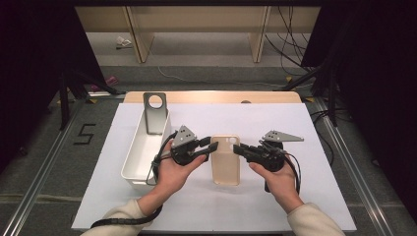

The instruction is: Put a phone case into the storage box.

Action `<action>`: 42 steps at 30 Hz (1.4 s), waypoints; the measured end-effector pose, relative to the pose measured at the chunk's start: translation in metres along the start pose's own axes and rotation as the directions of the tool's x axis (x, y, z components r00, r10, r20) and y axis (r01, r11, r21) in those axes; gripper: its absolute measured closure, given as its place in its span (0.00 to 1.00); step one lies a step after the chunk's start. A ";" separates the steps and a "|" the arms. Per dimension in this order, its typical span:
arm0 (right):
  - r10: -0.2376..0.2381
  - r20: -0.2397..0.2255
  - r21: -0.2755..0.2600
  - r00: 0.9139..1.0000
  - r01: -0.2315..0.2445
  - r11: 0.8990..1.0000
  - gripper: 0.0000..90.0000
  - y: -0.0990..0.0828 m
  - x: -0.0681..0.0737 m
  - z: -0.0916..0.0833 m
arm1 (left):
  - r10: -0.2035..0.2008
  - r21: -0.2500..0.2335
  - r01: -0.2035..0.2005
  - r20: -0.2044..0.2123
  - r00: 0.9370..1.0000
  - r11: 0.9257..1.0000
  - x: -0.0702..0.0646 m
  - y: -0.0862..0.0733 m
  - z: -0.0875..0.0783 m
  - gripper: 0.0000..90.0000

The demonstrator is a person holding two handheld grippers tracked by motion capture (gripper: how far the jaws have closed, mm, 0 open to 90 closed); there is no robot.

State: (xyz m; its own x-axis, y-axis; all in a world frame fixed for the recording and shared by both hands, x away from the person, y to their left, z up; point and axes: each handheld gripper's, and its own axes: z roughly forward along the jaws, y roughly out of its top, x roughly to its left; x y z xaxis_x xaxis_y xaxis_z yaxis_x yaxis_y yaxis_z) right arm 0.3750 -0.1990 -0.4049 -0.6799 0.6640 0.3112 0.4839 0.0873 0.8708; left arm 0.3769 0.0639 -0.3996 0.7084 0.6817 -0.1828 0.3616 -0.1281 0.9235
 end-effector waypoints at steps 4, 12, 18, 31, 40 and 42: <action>0.002 0.002 0.001 1.000 -0.002 1.000 0.90 0.000 0.001 0.000 | -0.021 -0.010 0.020 -0.016 1.000 1.000 0.000 0.000 -0.001 0.85; -0.004 0.010 0.006 1.000 0.004 1.000 0.90 -0.002 0.001 0.003 | -0.040 -0.018 0.040 -0.030 0.999 0.999 -0.003 0.002 -0.003 0.91; -0.013 0.025 -0.004 1.000 0.013 1.000 0.86 -0.001 0.001 0.003 | -0.031 -0.024 0.030 -0.053 0.998 0.999 -0.007 0.004 -0.004 0.92; -0.077 0.020 0.018 0.997 0.077 0.997 0.38 0.004 0.003 0.001 | -0.035 -0.039 0.031 -0.102 0.994 0.999 0.005 0.010 -0.009 0.92; -0.112 0.054 0.022 0.992 0.111 0.994 0.29 0.004 0.000 -0.001 | -0.030 -0.046 0.025 -0.108 0.994 0.999 0.010 0.014 -0.014 0.92; -0.115 0.063 0.022 0.991 0.114 0.993 0.28 0.005 0.000 -0.002 | -0.029 -0.047 0.024 -0.109 0.994 0.999 0.012 0.015 -0.016 0.92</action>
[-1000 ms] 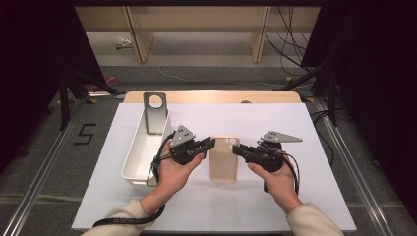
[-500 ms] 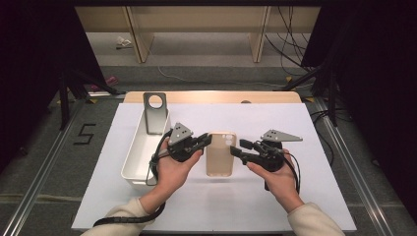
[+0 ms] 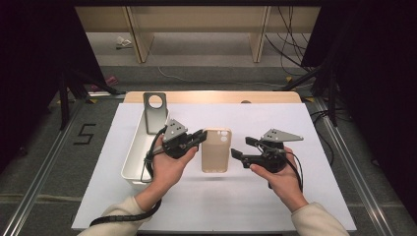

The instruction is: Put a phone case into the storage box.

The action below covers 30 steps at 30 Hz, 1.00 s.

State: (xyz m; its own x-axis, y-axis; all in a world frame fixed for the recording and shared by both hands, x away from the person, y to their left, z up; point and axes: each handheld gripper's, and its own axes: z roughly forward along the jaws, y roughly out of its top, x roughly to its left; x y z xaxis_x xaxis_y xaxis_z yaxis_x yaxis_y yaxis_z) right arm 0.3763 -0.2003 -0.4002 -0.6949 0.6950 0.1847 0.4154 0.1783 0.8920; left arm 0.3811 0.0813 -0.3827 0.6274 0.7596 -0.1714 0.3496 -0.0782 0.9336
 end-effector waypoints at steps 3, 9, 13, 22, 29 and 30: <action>-0.001 0.010 -0.004 1.000 0.001 1.000 0.28 0.000 -0.001 -0.001 | 0.002 -0.003 -0.002 -0.004 1.000 1.000 0.003 0.002 -0.002 0.92; -0.007 0.021 0.001 1.000 0.007 1.000 0.27 -0.001 -0.002 -0.002 | 0.003 -0.011 -0.003 -0.009 1.000 1.000 0.006 0.007 -0.007 0.92; -0.011 0.023 0.001 1.000 0.011 1.000 0.27 -0.001 -0.002 -0.003 | -0.004 -0.018 0.004 -0.014 1.000 1.000 0.010 0.011 -0.010 0.92; -0.007 0.035 0.002 0.999 0.007 1.000 0.27 -0.005 -0.005 -0.009 | -0.014 -0.034 0.013 -0.030 0.999 0.999 0.019 0.021 -0.019 0.92; 0.005 0.045 0.002 0.999 -0.005 1.000 0.25 -0.008 -0.008 -0.016 | -0.007 -0.041 0.005 -0.040 0.999 0.999 0.024 0.026 -0.024 0.92; 0.005 0.046 -0.001 0.999 -0.005 1.000 0.25 -0.008 -0.008 -0.016 | -0.006 -0.042 0.004 -0.040 0.999 0.999 0.025 0.026 -0.025 0.92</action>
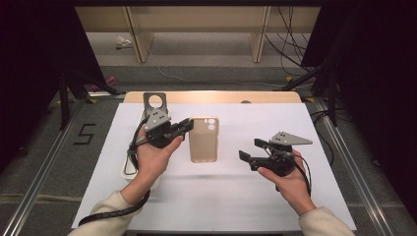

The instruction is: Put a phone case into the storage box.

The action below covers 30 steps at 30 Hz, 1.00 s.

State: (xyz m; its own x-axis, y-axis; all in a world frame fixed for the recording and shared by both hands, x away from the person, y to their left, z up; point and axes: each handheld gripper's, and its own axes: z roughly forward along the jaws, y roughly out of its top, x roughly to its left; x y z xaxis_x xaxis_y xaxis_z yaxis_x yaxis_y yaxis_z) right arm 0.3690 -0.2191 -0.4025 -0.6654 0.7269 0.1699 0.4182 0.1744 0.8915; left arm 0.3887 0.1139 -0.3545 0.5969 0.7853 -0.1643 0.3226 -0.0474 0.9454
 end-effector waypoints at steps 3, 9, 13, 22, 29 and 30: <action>0.002 0.002 -0.001 1.000 -0.002 1.000 0.25 -0.001 -0.001 -0.003 | 0.003 -0.008 -0.003 -0.008 1.000 1.000 0.003 0.003 -0.002 0.92; 0.005 0.007 -0.005 1.000 -0.005 1.000 0.25 -0.003 -0.003 -0.007 | -0.002 -0.023 0.001 -0.022 1.000 1.000 0.010 0.009 -0.008 0.92; 0.007 0.010 -0.006 1.000 -0.006 1.000 0.25 -0.004 -0.005 -0.010 | -0.002 -0.026 0.001 -0.031 1.000 1.000 0.014 0.010 -0.010 0.92; 0.008 0.016 -0.006 1.000 -0.008 1.000 0.24 -0.006 -0.007 -0.016 | 0.012 -0.028 -0.014 -0.048 0.999 1.000 0.020 0.014 -0.014 0.92; 0.008 0.020 -0.003 1.000 -0.007 1.000 0.22 -0.008 -0.010 -0.021 | 0.015 -0.035 -0.017 -0.058 0.998 0.999 0.024 0.018 -0.017 0.92; 0.007 0.022 -0.003 1.000 -0.007 1.000 0.22 -0.009 -0.010 -0.021 | 0.018 -0.035 -0.020 -0.060 0.998 0.999 0.025 0.018 -0.017 0.92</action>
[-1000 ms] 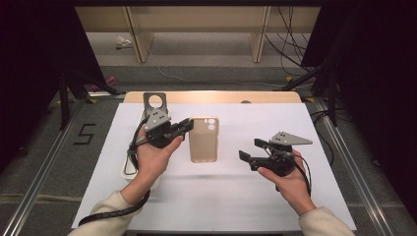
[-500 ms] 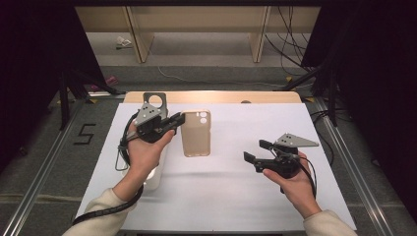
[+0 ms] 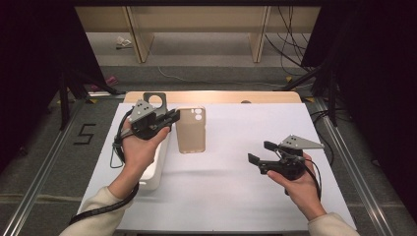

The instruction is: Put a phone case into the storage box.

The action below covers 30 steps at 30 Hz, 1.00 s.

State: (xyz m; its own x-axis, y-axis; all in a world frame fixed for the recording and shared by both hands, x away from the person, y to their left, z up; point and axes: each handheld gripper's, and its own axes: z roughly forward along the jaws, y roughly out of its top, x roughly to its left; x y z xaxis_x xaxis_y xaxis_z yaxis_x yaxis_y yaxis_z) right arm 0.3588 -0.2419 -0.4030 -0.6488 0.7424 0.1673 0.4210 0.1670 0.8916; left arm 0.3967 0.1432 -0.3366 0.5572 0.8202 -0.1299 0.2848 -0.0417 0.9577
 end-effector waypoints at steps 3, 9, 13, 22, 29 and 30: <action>0.000 0.002 0.001 1.000 0.000 1.000 0.22 -0.001 -0.001 -0.001 | 0.000 -0.001 0.000 -0.003 1.000 1.000 0.002 0.001 -0.001 0.92; 0.001 0.010 -0.001 1.000 -0.001 1.000 0.19 -0.002 -0.003 -0.004 | -0.001 -0.004 0.001 -0.011 1.000 1.000 0.007 0.004 -0.003 0.92; 0.001 0.016 -0.001 1.000 -0.001 1.000 0.19 -0.003 -0.004 -0.006 | 0.002 -0.003 -0.002 -0.014 1.000 1.000 0.011 0.005 -0.005 0.92; 0.004 0.026 -0.001 1.000 -0.004 1.000 0.19 -0.005 -0.007 -0.011 | 0.018 -0.013 -0.018 -0.002 1.000 1.000 0.019 0.008 -0.007 0.92; 0.008 0.031 -0.002 0.999 -0.008 1.000 0.19 -0.006 -0.009 -0.014 | 0.004 -0.008 -0.005 -0.019 1.000 1.000 0.024 0.011 -0.012 0.92; 0.009 0.032 -0.002 0.999 -0.009 1.000 0.19 -0.006 -0.009 -0.014 | 0.007 -0.008 -0.007 -0.021 1.000 1.000 0.025 0.012 -0.012 0.92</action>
State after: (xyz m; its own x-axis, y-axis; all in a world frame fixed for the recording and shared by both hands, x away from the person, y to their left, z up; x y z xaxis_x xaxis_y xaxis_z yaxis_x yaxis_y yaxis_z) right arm 0.3531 -0.2588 -0.4037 -0.6245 0.7642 0.1615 0.4251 0.1591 0.8911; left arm 0.4043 0.1698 -0.3250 0.5424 0.8318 -0.1180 0.2744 -0.0426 0.9607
